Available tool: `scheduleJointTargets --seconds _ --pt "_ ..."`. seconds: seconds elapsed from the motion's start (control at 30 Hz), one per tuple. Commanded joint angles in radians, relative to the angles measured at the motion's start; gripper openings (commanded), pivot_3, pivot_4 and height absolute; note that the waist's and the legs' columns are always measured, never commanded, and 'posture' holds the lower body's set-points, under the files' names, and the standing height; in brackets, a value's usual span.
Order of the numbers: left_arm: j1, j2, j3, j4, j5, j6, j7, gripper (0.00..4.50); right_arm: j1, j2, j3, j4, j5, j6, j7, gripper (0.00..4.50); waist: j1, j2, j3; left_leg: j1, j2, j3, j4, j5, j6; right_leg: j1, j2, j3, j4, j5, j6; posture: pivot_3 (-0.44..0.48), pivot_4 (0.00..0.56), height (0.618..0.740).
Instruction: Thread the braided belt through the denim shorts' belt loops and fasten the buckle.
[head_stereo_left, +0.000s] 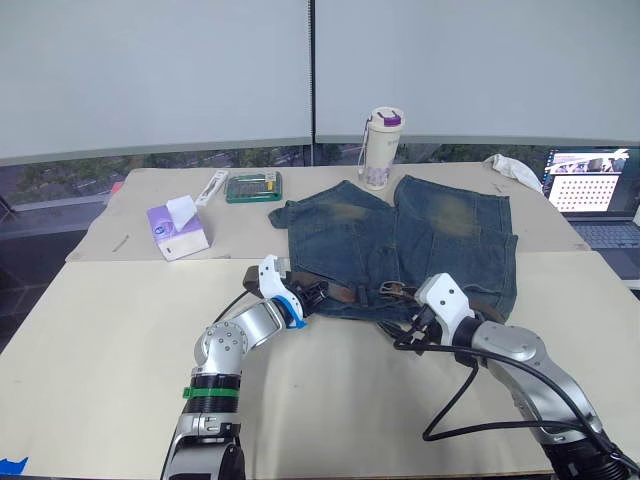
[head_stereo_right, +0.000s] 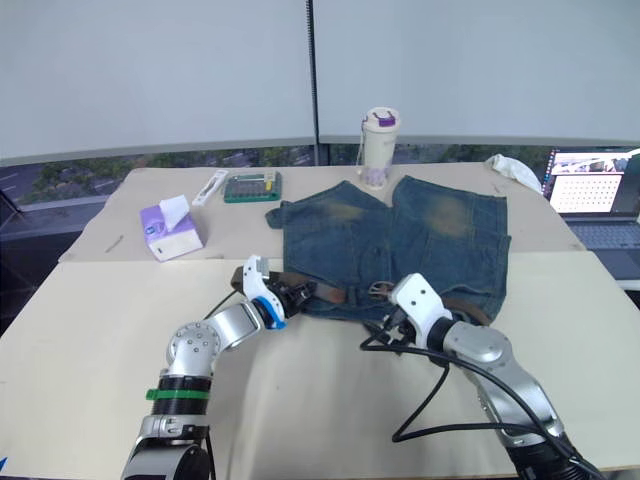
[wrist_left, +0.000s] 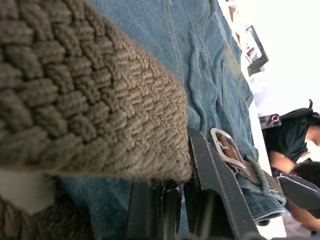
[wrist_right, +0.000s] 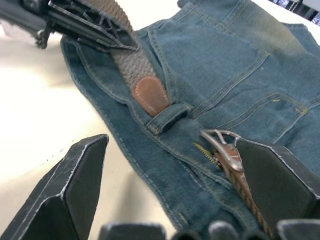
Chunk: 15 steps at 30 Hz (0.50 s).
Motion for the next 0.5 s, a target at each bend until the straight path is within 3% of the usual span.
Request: scheduleJointTargets --seconds 0.03,0.23,0.5 --pt "-0.049 -0.031 -0.037 0.060 0.046 0.006 -0.072 0.00 -0.007 -0.010 -0.024 -0.058 0.000 0.045 0.000 4.46 0.007 -0.001 0.001 0.000 -0.001 0.000 0.001 0.000 0.000 0.000 0.000 0.000 0.000 0.000 0.000 0.000 0.150 0.740" --pt "-0.052 -0.044 -0.033 0.069 0.079 0.066 -0.107 0.00 0.007 -0.033 -0.021 -0.069 -0.017 0.098 0.001 4.46 0.009 -0.004 0.002 0.000 -0.001 0.000 0.001 0.000 0.000 0.001 0.000 0.000 0.000 0.000 0.000 0.000 0.150 0.740" --pt "-0.036 0.023 0.020 0.061 0.113 0.085 -0.130 0.00 0.025 -0.037 -0.035 -0.076 -0.013 0.122 0.002 4.46 0.005 -0.006 0.003 0.000 0.000 0.000 0.001 0.000 0.000 0.000 0.000 0.000 0.000 0.000 0.001 0.000 0.150 0.740"
